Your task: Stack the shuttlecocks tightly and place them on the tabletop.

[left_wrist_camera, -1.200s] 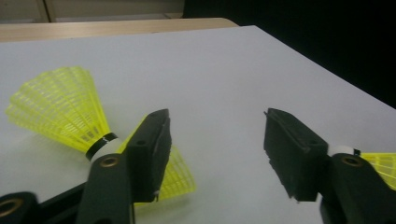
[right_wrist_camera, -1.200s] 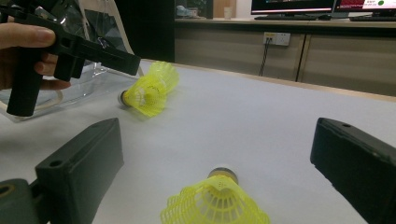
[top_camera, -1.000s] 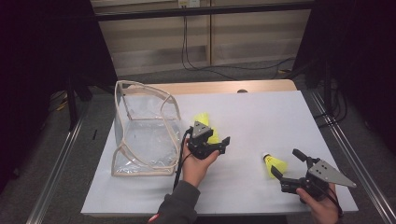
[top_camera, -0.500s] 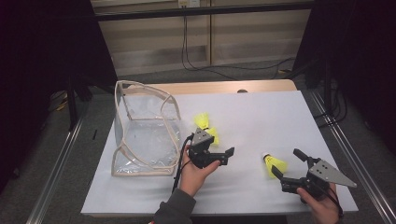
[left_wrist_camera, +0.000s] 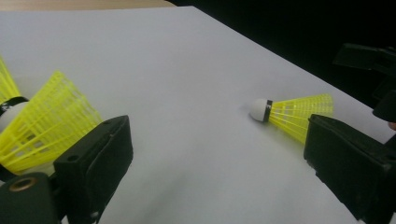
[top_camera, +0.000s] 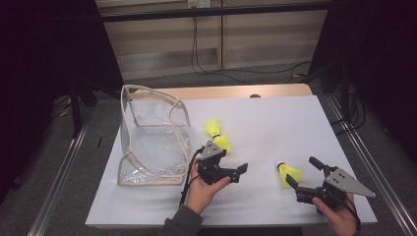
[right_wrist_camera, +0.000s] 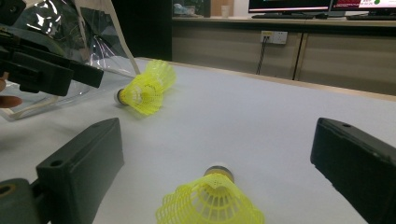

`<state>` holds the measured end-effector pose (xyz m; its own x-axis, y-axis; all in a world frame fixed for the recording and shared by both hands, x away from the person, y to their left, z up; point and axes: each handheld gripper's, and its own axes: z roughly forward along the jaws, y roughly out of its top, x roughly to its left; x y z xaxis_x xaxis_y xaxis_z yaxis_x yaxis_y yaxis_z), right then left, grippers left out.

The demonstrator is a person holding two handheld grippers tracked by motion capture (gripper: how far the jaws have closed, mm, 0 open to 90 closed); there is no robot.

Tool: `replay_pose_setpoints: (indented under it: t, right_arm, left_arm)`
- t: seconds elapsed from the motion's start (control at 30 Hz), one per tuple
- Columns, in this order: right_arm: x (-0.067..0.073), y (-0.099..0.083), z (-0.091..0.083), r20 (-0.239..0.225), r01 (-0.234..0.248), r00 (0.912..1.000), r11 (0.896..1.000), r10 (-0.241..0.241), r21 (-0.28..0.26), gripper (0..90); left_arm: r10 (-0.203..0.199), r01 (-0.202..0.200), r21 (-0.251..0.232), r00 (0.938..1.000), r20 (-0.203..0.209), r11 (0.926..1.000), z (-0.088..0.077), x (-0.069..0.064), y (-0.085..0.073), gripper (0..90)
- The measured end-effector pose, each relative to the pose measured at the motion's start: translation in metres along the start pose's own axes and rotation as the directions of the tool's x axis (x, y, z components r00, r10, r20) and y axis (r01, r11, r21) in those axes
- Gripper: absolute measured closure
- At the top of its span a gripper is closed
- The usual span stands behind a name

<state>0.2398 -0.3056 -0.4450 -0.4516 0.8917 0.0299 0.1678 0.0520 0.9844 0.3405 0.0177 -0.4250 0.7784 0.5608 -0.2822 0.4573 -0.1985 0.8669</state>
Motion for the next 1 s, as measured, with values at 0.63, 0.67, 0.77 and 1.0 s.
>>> replay_pose_setpoints:
  t: [0.63,0.67,0.77,1.0]
  right_arm:
    - [0.000,0.000,0.000,-0.001,0.000,1.0000,1.000,0.000,0.000,1.9]
    - [0.000,0.000,0.000,0.000,0.004,1.0000,1.000,-0.004,0.000,1.9]
    - [0.000,0.000,0.000,-0.001,0.001,1.0000,1.000,-0.001,0.001,1.9]
    - [0.000,0.000,0.000,-0.001,0.003,1.0000,1.000,-0.003,0.001,1.9]
  left_arm:
    - [0.038,-0.040,0.012,0.9946,0.096,0.9991,-0.009,-0.009,-0.009,3.4]
    - [0.038,-0.040,0.013,0.9943,0.100,0.9991,-0.010,-0.009,-0.009,3.3]
    - [0.039,-0.040,0.012,0.9945,0.097,0.9991,-0.011,-0.008,-0.010,3.3]
    - [0.053,-0.055,0.019,0.9929,0.107,0.9983,-0.014,-0.009,-0.013,3.1]
